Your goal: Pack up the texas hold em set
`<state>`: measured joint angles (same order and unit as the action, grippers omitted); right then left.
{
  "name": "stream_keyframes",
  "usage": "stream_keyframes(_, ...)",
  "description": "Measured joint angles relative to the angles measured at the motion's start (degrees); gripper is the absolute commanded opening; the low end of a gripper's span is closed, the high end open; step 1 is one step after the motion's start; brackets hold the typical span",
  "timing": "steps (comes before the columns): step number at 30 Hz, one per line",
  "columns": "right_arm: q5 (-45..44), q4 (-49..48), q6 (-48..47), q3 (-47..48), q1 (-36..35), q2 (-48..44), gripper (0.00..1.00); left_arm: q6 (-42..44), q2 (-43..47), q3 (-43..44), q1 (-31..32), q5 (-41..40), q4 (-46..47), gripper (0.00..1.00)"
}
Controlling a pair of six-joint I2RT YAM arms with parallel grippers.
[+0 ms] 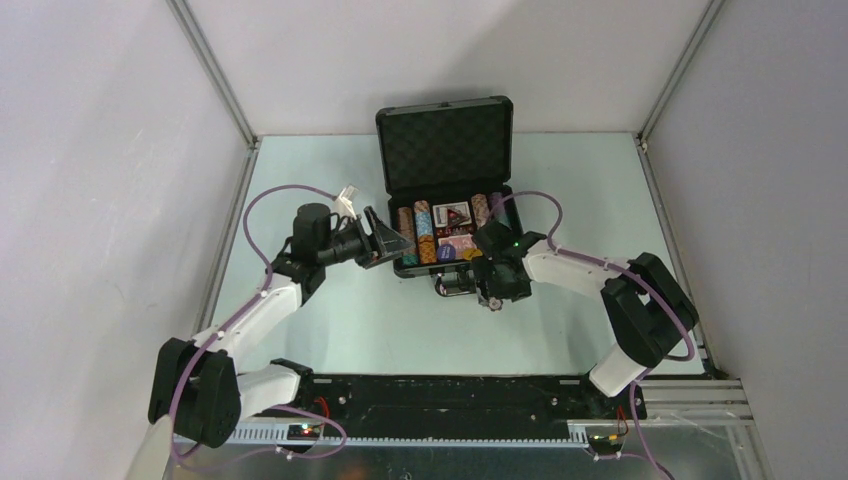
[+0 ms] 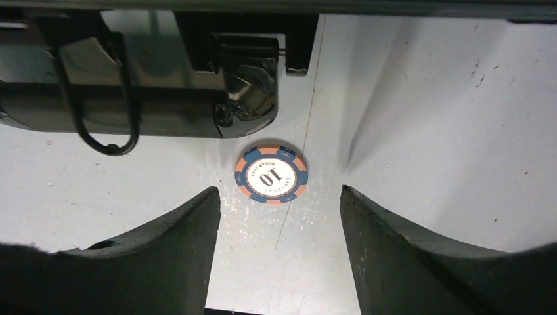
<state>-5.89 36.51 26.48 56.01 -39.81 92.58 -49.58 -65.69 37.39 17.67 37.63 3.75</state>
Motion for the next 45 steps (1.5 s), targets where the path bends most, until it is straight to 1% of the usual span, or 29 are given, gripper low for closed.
stream_keyframes(6, 1.01, -0.81, 0.00, -1.18, 0.02, 1.90, 0.64, -0.02, 0.00, 0.00, 0.00, -0.02, 0.00, 0.72)
stream_keyframes(11, 0.55, -0.94, -0.02, -1.14, -0.20, 2.14, 0.55, 0.00, 0.00, 0.00, 0.00, -0.04, 0.02, 0.72)
stream_keyframes(15, -0.20, -0.57, -0.04, -0.92, -0.31, 2.45, 0.52, 0.00, 0.00, 0.00, 0.00, -0.07, 0.00, 0.72)
stream_keyframes(20, -0.33, -0.68, -0.15, -0.61, -0.74, 2.78, 0.45, -0.02, 0.00, 0.00, 0.00, -0.15, 0.02, 0.72)
stream_keyframes(24, -0.50, -0.74, -0.17, -0.46, -0.96, 2.89, 0.43, 0.00, 0.00, 0.00, 0.00, -0.20, 0.02, 0.72)
stream_keyframes(32, -0.68, -0.68, -0.17, -0.46, -0.92, 2.69, 0.42, 0.00, 0.00, 0.00, 0.00, -0.20, 0.02, 0.72)
stream_keyframes(38, -0.66, 0.33, -0.68, -0.02, -0.13, 1.90, 0.45, 0.00, 0.00, 0.00, 0.00, -0.20, 0.00, 0.72)
stream_keyframes(45, -0.70, 3.06, -2.45, 4.98, 2.43, -2.01, 0.48, 0.00, 0.00, 0.00, 0.00, -0.20, 0.02, 0.72)
